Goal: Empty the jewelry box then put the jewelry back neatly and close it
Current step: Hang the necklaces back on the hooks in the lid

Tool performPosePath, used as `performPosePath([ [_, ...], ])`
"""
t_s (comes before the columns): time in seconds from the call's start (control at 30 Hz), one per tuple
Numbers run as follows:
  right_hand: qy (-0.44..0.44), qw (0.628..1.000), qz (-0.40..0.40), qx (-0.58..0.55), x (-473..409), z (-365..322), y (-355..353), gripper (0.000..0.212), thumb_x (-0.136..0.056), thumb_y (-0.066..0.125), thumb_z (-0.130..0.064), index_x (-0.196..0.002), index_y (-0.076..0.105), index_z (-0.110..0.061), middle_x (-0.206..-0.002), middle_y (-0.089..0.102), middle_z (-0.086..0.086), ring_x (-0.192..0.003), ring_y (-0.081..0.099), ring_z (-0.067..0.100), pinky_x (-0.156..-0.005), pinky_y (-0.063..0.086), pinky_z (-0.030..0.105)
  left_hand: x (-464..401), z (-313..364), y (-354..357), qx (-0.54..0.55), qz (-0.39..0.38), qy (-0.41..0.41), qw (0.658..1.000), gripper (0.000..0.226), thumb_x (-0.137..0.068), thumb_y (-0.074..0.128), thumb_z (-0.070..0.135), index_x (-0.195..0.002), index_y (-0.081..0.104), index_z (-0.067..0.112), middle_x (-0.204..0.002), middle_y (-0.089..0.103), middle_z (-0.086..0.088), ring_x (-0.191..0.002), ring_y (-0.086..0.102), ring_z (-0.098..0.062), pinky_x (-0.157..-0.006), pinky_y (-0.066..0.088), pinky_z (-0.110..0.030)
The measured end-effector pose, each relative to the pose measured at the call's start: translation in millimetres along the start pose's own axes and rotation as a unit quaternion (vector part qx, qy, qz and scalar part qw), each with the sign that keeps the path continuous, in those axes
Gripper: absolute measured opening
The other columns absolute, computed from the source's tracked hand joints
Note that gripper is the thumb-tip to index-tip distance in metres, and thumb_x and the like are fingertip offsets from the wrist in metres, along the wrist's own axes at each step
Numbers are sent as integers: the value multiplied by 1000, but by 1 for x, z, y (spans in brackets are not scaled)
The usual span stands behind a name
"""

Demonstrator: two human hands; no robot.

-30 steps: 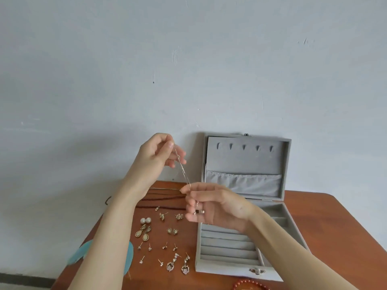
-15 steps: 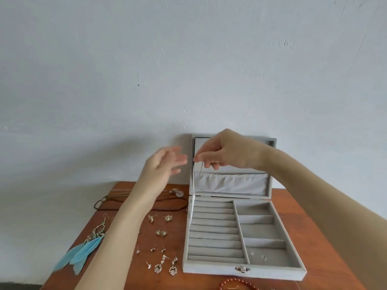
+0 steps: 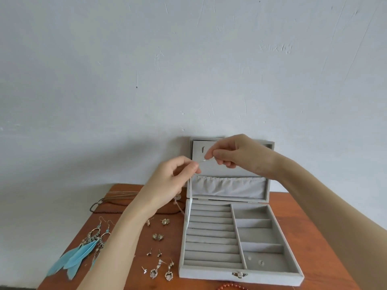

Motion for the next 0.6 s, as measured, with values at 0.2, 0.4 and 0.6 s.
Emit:
performPosePath([
  [0.2,45,998,17,-45,-3,37,0,20,-91,53,-17,-91,70,-6,-64,41,0,-64,35,17,-64,34,28,-14,4,-12,-158,94,57,981,20,-86,59,33,-76,69,19,-54,46,6,-49,39,-3,-50,32,-11],
  [0.4,47,986,156,28,-15,60,5,25,-88,60,-25,-65,58,-17,-51,41,-9,-46,36,3,-49,30,12,-55,4,-6,-238,183,53,952,24,-83,63,37,-70,63,17,-52,49,8,-59,50,-12,-56,35,-25],
  [0.6,47,949,312,20,-21,74,2,27,-90,54,-25,-65,56,-13,-55,49,-8,-55,43,5,-51,33,10,-71,6,4,-332,243,52,910,38,-88,53,43,-64,46,14,-56,48,0,-64,46,-28,-54,31,-30],
])
Point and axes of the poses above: each hand's wrist, its own x-axis away from the middle knuckle, its own y-axis out of the palm, z = x × y, the point moved 7 cm from there along -x, towards the middle knuckle
